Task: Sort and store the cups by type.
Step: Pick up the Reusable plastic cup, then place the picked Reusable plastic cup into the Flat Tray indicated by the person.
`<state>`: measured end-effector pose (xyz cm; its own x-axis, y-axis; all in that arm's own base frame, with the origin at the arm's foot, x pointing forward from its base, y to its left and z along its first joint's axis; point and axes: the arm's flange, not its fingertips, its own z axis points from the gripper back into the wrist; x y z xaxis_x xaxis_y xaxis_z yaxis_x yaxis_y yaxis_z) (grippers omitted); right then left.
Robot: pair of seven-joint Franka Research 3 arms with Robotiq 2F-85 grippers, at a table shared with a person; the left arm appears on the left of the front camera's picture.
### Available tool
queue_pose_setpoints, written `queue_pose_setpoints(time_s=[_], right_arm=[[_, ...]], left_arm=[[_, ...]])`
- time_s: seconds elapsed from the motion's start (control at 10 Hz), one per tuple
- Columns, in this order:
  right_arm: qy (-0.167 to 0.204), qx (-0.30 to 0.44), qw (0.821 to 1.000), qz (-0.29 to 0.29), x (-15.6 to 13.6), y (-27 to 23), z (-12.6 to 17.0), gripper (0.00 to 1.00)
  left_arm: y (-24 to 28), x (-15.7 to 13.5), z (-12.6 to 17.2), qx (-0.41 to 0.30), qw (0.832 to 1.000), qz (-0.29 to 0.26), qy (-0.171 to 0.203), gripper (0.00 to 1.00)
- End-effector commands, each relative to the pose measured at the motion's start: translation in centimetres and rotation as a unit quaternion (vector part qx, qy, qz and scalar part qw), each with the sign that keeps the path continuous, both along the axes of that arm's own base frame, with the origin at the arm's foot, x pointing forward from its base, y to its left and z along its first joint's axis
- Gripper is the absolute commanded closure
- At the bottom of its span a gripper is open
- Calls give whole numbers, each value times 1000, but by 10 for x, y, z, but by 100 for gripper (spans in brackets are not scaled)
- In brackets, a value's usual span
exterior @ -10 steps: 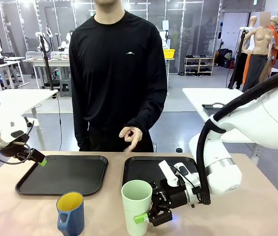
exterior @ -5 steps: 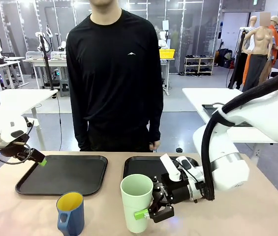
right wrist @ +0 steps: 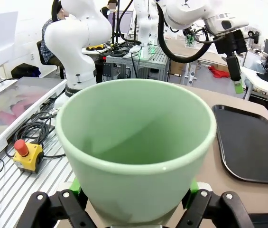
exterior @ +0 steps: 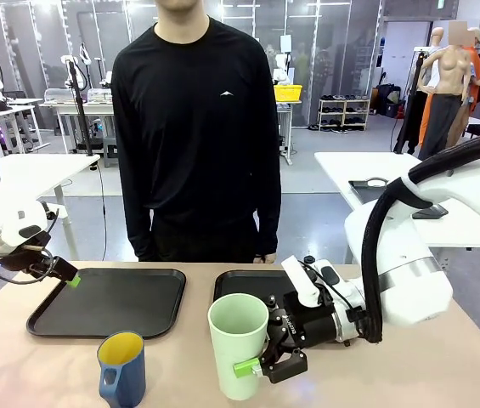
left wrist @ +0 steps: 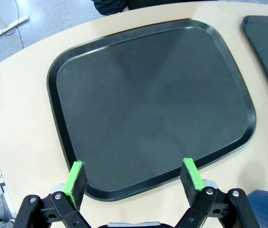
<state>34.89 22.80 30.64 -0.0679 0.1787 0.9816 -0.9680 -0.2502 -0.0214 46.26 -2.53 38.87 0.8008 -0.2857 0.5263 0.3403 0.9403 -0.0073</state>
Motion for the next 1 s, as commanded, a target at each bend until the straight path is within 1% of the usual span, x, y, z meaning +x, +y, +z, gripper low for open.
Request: queue_pose_setpoints(time_s=[0.0,0.9], right_arm=[[1,2,1000,2,2,3,-1,42],[1,2,1000,2,2,3,-1,42]], left_arm=[[1,0,1,1,1000,0,-1,0],[1,0,1,1,1000,0,-1,0]])
